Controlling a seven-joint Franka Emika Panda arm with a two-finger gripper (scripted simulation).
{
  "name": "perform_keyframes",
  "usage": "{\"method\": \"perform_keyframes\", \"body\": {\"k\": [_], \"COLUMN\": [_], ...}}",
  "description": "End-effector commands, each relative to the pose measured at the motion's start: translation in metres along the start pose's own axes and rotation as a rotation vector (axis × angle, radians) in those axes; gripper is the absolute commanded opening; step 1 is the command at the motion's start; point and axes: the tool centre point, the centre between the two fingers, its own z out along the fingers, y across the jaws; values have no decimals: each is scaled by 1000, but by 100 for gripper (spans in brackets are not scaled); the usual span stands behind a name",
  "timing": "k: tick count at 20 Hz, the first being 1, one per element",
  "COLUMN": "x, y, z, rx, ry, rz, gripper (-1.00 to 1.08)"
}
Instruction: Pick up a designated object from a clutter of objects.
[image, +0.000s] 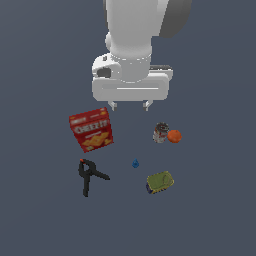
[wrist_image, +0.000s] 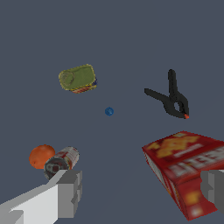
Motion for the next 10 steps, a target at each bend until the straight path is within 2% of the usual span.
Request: {"method": "perform_keyframes", "body": {"k": [1, 10], "x": [0, 4], "y": [0, 9], "z": [0, -13], "rx": [0, -24], "ry": [0, 23], "rz": [0, -37], "gripper": [100, 100]}}
